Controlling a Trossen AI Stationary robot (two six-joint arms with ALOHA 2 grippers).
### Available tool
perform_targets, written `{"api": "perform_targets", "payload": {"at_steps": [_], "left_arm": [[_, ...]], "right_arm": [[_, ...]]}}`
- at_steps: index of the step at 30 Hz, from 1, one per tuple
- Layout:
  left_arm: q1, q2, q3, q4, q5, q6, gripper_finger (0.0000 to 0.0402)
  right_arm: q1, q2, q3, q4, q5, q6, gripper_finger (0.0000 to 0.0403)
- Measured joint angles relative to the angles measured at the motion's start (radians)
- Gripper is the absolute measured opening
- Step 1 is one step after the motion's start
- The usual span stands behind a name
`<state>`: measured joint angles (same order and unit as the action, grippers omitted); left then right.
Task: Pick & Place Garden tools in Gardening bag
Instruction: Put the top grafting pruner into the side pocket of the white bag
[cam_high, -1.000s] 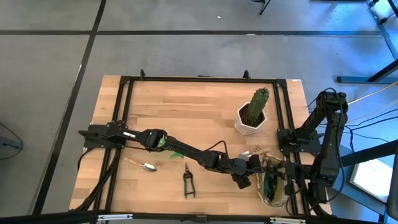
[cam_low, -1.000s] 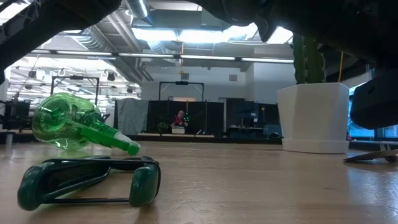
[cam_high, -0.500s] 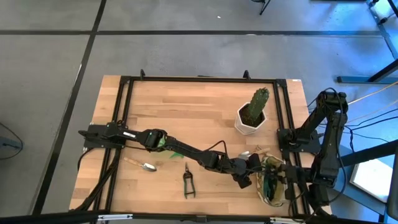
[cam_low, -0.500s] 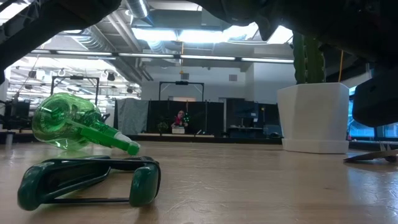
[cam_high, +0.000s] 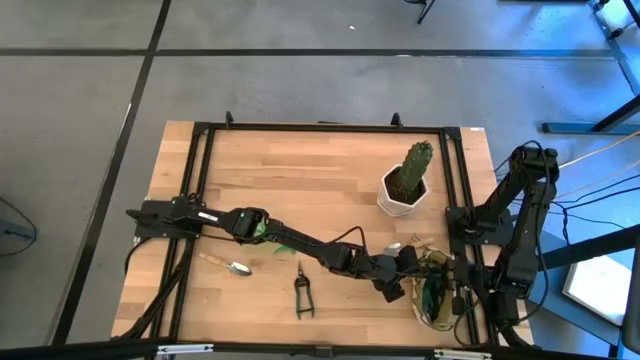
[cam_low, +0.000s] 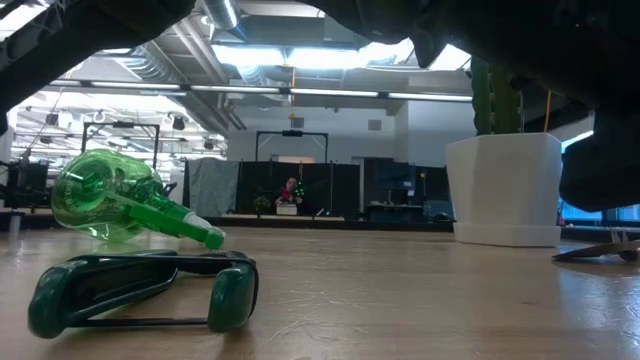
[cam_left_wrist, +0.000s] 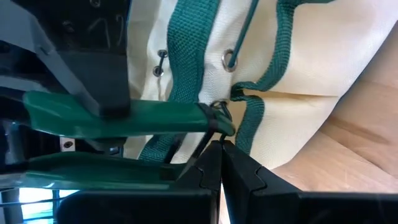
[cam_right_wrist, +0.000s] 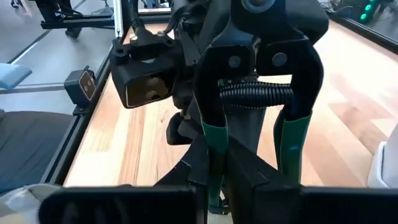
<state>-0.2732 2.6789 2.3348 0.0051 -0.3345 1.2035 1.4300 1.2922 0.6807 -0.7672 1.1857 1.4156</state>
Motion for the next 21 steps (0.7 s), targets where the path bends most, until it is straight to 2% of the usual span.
{"api": "perform_targets", "payload": {"at_steps": [9, 21], "left_arm": [[0.000, 0.000, 0.000, -0.012, -0.002, -0.016, 0.0001], [-0.001, 0.000, 0.000, -0.015, -0.006, 0.003, 0.0001]], "right_arm": [[0.014, -0.033, 0.040, 0.002, -0.006, -0.091, 0.0026], [0.003, -0.042, 0.040, -0.034, -0.012, -0.082, 0.0026]]}}
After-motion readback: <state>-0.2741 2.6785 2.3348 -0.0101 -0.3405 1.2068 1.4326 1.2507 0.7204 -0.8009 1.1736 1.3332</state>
